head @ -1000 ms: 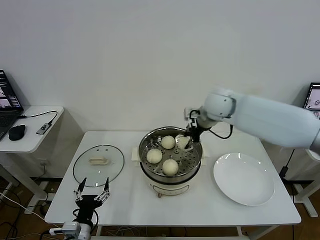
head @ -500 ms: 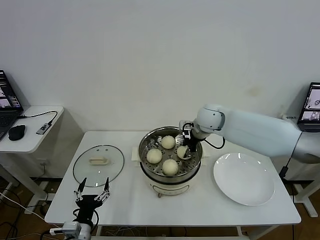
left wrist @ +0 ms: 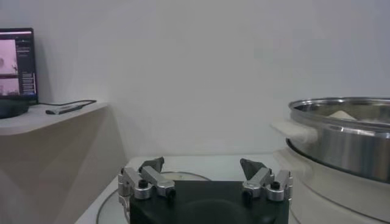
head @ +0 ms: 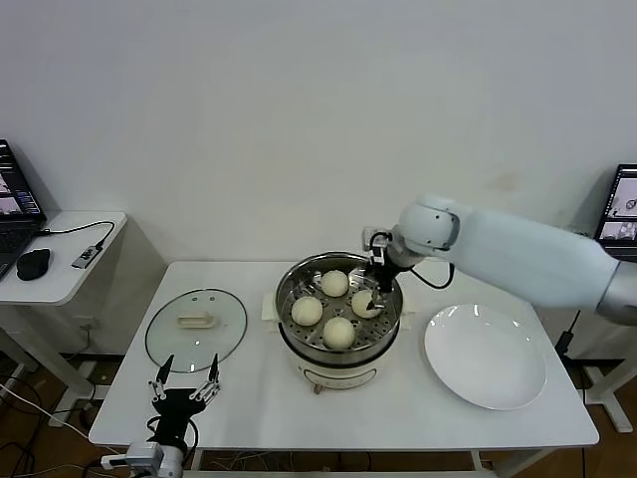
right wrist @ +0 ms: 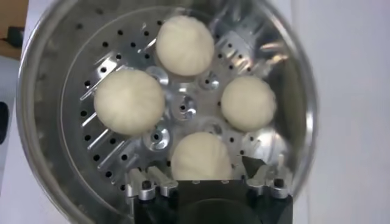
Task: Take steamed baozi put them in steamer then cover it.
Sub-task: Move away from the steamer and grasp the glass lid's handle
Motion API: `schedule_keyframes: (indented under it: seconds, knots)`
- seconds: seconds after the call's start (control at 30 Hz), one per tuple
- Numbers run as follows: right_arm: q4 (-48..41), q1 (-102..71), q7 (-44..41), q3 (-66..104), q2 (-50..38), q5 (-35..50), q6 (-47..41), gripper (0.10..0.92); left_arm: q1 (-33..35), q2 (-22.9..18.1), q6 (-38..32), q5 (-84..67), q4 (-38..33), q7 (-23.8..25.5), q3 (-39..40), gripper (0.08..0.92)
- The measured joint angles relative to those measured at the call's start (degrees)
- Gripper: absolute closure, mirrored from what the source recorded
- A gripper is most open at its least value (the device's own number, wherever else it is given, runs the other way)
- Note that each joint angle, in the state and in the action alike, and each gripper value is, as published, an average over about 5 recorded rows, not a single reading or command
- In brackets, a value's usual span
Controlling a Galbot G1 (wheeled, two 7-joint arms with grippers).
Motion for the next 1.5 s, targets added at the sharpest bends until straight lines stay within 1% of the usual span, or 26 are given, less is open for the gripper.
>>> schedule_keyframes:
  seconds: [0.17, 0.33, 0.5, 0.7, 0.87, 1.07, 1.33, 1.5]
  knots:
    - [3.4, -1.1, 4.7, 2.9, -4.1, 3.4, 1.3, 0.202, -0.1, 0.2, -0.1, 0.1, 0.3, 0.0, 0.1, 0.177]
    - [8.0, -6.4, 14.1, 7.9, -9.8, 7.6, 6.2, 0.203, -0.3, 0.3, -0.2, 0.3, 0.7, -0.1, 0.2, 0.177]
    - [12.1, -18.5, 23.7, 18.3, -14.3, 8.9, 13.5, 0.203, -0.3, 0.2, -0.3, 0.4, 0.8, -0.1, 0.3, 0.177]
    - [15.3, -38.9, 31.7, 38.0, -15.0, 4.9, 22.6, 0.203, -0.2, -0.1, -0.4, 0.9, 0.8, -0.1, 0.7, 0.177]
    - [17.4, -55.7, 34.7, 56.2, -11.0, -1.1, 29.2, 0.203, -0.4, -0.7, -0.6, 1.3, 1.1, -0.4, 1.2, 0.177]
    - [20.4, -72.8, 35.2, 76.6, -2.8, -8.1, 35.0, 0.203, -1.1, -1.3, -0.9, 2.8, 1.8, -1.4, 1.9, 0.177]
    - [26.6, -91.1, 33.9, 98.4, 10.0, -12.9, 38.7, 0.203, -2.7, -0.5, -1.4, 9.7, 3.6, -3.0, 1.5, 0.177]
    - [30.1, -100.5, 34.3, 108.8, 17.1, -15.3, 40.1, 0.203, -4.1, 1.3, -1.1, 18.0, 5.6, -2.9, 0.6, 0.177]
